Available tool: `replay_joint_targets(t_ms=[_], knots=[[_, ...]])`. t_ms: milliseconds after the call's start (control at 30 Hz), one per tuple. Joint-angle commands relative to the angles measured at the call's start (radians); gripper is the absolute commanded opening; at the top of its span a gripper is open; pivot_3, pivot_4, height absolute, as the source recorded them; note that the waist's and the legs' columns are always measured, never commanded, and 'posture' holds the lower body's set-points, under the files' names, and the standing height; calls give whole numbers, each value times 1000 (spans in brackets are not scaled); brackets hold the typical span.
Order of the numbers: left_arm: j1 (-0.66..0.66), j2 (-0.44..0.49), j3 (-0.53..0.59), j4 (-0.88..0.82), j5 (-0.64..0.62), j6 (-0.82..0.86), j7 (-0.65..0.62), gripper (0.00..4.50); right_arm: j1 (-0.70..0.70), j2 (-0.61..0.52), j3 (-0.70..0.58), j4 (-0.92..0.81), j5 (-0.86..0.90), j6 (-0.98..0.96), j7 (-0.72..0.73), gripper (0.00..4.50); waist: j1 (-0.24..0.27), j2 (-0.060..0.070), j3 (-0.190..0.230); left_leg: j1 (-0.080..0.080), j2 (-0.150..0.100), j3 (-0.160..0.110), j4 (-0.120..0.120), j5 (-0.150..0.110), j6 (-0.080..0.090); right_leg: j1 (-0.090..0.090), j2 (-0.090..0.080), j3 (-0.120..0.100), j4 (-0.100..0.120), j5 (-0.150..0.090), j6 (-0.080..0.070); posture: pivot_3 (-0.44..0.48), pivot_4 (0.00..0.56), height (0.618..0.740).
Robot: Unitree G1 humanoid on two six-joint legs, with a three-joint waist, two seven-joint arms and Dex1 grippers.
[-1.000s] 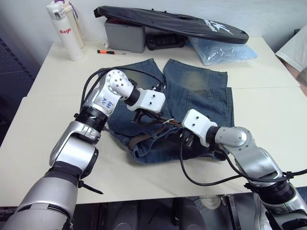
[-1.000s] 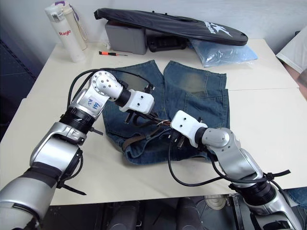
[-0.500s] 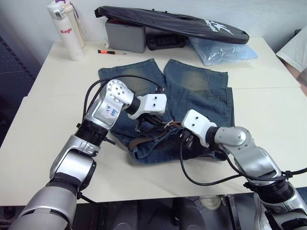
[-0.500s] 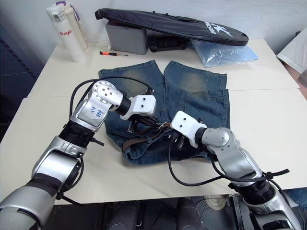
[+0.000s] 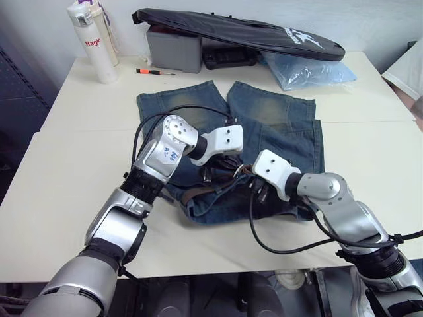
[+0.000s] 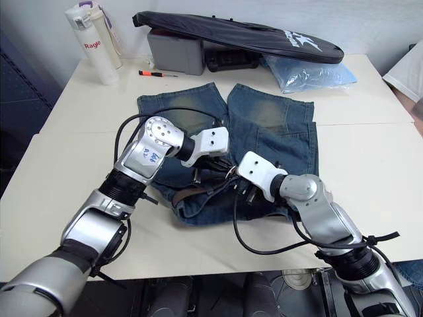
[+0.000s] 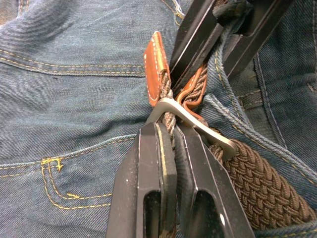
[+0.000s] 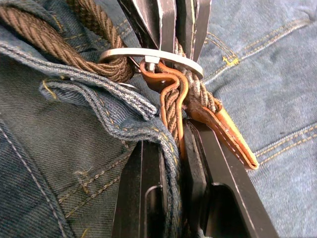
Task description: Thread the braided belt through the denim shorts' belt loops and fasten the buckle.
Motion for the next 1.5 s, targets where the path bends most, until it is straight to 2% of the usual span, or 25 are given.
replay_joint_targets(t_ms=[33, 100, 133, 167, 300, 333, 467, 667, 1000, 1167, 1267, 1500], knots=[[-41, -99, -11, -44, -68, -25, 6, 0, -23, 40, 28, -77, 44, -39, 32, 85, -1, 0, 0, 0, 0, 0, 0, 0, 0, 0, 0, 0, 0, 0, 0, 0, 150, 740], [-34, -105, -1, -55, -81, -4, 5, 0, -15, 81, -17, -93, 93, -8, 26, 85, 0, 0, 0, 0, 0, 0, 0, 0, 0, 0, 0, 0, 0, 0, 0, 0, 150, 740], [-29, -108, 4, -63, -86, 7, 6, 0, -16, 83, -26, -102, 106, 5, 34, 885, 0, 0, 0, 0, 0, 0, 0, 0, 0, 0, 0, 0, 0, 0, 0, 0, 150, 740], [-25, -109, 7, -68, -88, 13, 6, 0, -17, 83, -31, -109, 111, 14, 41, 885, 0, 0, 0, 0, 0, 0, 0, 0, 0, 0, 0, 0, 0, 0, 0, 0, 150, 740], [0, -98, 7, -93, -81, 27, 7, 0, -17, 63, -61, -156, 170, 78, 92, 2545, -1, 0, 0, 0, 0, 0, 0, 0, 0, 0, 0, 0, 0, 0, 0, 0, 150, 740], [7, -94, 7, -99, -81, 30, 6, 0, -13, 41, -87, -184, 218, 126, 129, 3183, -1, 0, 0, 0, 0, 0, 0, 0, 0, 0, 0, 0, 0, 0, 0, 0, 150, 740], [21, -85, 6, -112, -80, 36, 4, 0, -17, -52, -174, -232, 342, 233, 227, 4489, 3, 0, 0, 0, 0, 0, 0, 0, 0, 0, 0, 0, 0, 0, 0, 0, 150, 740], [27, -76, -10, -117, -88, 35, 13, 0, -75, -165, -293, -190, 464, 330, 282, 4489, 1, 0, 0, 0, 0, 0, 0, 0, 0, 0, 0, 0, 0, 0, 0, 0, 150, 740], [29, -62, -30, -116, -94, 28, 22, 0, -89, -270, -287, -165, 506, 354, 245, 4489, 4, 0, 0, 0, 0, 0, 0, 0, 1, 0, 0, 0, -1, 0, 0, 0, 150, 740], [29, -57, -36, -117, -96, 24, 23, 0, -114, -320, -349, -83, 479, 228, 252, 4489, 3, 0, 0, 0, 0, 0, 0, 0, 1, 0, 0, 0, -1, 0, 0, 0, 150, 740], [27, -59, -38, -117, -98, 24, 24, 0, -123, -373, -283, -8, 380, 71, 260, 4489, 3, 0, 0, 0, 0, 0, 0, 0, 1, 0, -1, 0, -1, 0, 0, 0, 150, 740], [19, -63, -34, -116, -101, 25, 31, 0, -112, -371, -167, 82, 282, -101, 295, 4489, 1, 0, 0, 0, 0, 1, 0, 0, 1, 0, -1, 0, -1, 0, 0, 0, 150, 740]])
